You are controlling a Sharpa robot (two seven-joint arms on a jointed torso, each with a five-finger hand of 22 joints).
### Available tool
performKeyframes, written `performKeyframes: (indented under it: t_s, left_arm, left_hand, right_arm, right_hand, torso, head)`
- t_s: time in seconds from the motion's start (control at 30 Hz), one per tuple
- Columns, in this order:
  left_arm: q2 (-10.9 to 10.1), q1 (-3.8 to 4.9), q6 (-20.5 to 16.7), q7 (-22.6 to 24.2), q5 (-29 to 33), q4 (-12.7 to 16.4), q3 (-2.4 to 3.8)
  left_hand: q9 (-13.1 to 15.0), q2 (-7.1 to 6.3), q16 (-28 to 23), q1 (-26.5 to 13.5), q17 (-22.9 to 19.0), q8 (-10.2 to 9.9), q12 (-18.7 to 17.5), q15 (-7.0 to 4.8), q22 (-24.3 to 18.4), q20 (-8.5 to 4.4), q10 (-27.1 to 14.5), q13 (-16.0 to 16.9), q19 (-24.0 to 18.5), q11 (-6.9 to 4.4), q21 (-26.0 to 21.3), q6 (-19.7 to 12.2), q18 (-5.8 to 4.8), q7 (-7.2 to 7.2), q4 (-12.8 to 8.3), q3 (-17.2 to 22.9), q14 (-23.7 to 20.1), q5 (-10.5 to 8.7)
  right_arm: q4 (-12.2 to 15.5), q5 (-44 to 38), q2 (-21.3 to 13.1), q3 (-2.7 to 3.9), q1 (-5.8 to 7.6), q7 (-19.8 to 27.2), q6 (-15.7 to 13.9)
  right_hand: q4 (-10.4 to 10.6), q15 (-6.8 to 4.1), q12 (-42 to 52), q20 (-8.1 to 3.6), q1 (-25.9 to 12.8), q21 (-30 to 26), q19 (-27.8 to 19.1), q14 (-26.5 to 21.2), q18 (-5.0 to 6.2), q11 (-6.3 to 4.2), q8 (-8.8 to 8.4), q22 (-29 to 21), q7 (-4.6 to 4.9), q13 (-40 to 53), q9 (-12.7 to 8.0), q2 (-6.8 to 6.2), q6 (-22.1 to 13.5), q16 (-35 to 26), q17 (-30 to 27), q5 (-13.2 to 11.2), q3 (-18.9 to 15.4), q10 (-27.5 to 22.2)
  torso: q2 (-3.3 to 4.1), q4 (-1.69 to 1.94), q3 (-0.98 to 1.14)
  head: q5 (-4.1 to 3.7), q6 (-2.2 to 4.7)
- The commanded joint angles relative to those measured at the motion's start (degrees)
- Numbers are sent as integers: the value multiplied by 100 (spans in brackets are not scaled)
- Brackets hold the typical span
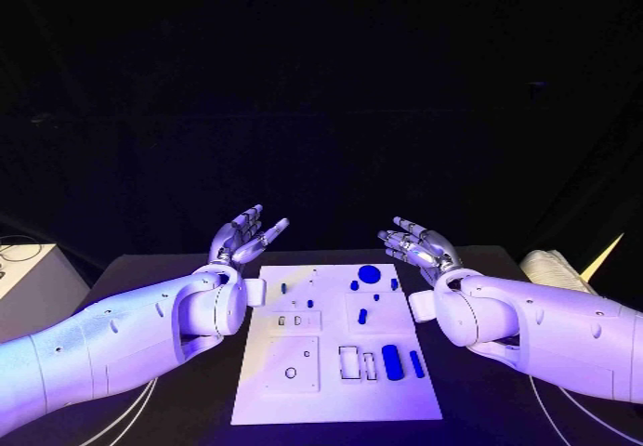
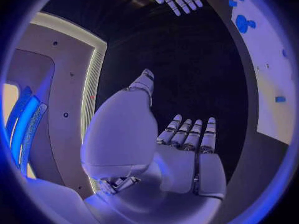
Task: Assemble the parts on the task board
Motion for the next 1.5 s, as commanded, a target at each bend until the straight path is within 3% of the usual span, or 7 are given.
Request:
performKeyframes:
  t_s: [0.03, 0.3, 0.37, 0.53, 0.97, 1.4, 1.5]
  left_arm:
    - [36, 28, 641, 275, 184, -70, -3]
    - [-297, 34, 919, 247, 125, 225, 0]
    - [-359, 38, 965, 255, 68, 294, 5]
    - [-511, 56, 1076, 220, -105, 491, 17]
    - [-963, 138, 1279, 75, -265, 1221, 82]
    - [-1428, 183, 1591, -45, -276, 1965, 167]
    - [-1480, 191, 1620, -60, -278, 2059, 190]
  left_hand:
    - [46, 29, 63, 290, 39, 65, 42, 157, 29, 113, 141, 22, 124, 47, 78, 143, 154, 414, 75, 74, 108, 21]
    - [242, 335, 372, 333, 325, 315, 163, 358, 207, 178, 986, 99, 1129, 263, 526, 715, 164, 594, 41, 344, 1215, 10]
    - [552, 484, 908, 365, 747, 760, 602, 146, 430, 153, 2873, 302, 2407, 459, 1105, 1727, 317, 672, -26, 480, 2883, 1]
    - [809, 513, 1300, 431, 911, 1201, 856, -112, 548, 129, 3906, 309, 3051, 226, 1459, 2754, 586, 596, -210, 648, 3654, 8]
    - [746, 308, 1974, 354, 1377, 1208, 816, -425, 880, -177, 4659, 246, 3788, 0, 2185, 3128, 604, 449, -484, 1153, 4568, 8]
    - [715, 133, 2932, -3, 2010, 1153, 663, -535, 1442, -359, 4767, 252, 3910, -48, 3134, 3192, 584, 417, -762, 1452, 4615, 7]
    - [713, 125, 3121, -61, 2120, 1144, 632, -543, 1574, -374, 4758, 252, 3866, -48, 3341, 3193, 582, 415, -829, 1508, 4566, 7]
  right_arm:
    - [-81, -257, 24, -69, 74, -318, 909]
    - [-309, -1655, -62, -111, 206, -531, 638]
    - [-351, -2077, -69, -107, 238, -562, 584]
    - [-494, -3184, -53, -92, 332, -697, 463]
    - [-784, -5596, 64, -64, 629, -1393, 736]
    - [-869, -7805, 176, -51, 871, -2311, 1382]
    - [-885, -8126, 227, -51, 889, -2457, 1508]
  right_hand:
    - [-203, 25, 65, 36, 449, 131, 438, 529, 131, 28, 149, 65, 875, 44, 88, -8, 476, 116, 66, -45, 159, 532]
    - [-548, -240, 329, 22, 1031, 574, 2138, 2614, 404, -171, 734, 231, 713, 153, 446, -132, 2359, 611, 337, -272, 209, 2809]
    - [-584, -335, 332, -9, 1119, 753, 2538, 2890, 480, -241, 867, 283, 668, 142, 525, -161, 2851, 706, 369, -292, 257, 3080]
    - [-606, -583, 313, -267, 1242, 1078, 3265, 3582, 482, -429, 1012, 369, 519, 134, 602, -274, 3540, 932, 469, -322, 397, 3733]
    - [-814, -1132, 149, -965, 1554, 2981, 4025, 5171, 438, -794, 939, 1564, 231, 148, 681, -324, 4225, 1650, 1334, -397, -131, 4621]
    - [-655, -1279, 148, -1093, 1214, 4340, 4435, 5909, 475, -866, 691, 2573, 144, 170, 824, -663, 4356, 3713, 3155, -590, 230, 4453]
    - [-560, -1256, 150, -1077, 1125, 5417, 5075, 6085, 261, -866, 656, 3980, 135, 171, 882, -784, 4322, 5051, 4368, -645, 268, 4331]
  torso:
    - [0, -2, -1]
    - [182, 29, -33]
    - [208, 37, -30]
    - [293, 59, -30]
    - [613, 209, -83]
    - [904, 306, -158]
    - [960, 334, -176]
  head:
    - [0, -1]
    - [-78, -88]
    - [-91, -98]
    - [-125, -69]
    - [-299, 17]
    - [-469, 92]
    - [-507, 92]
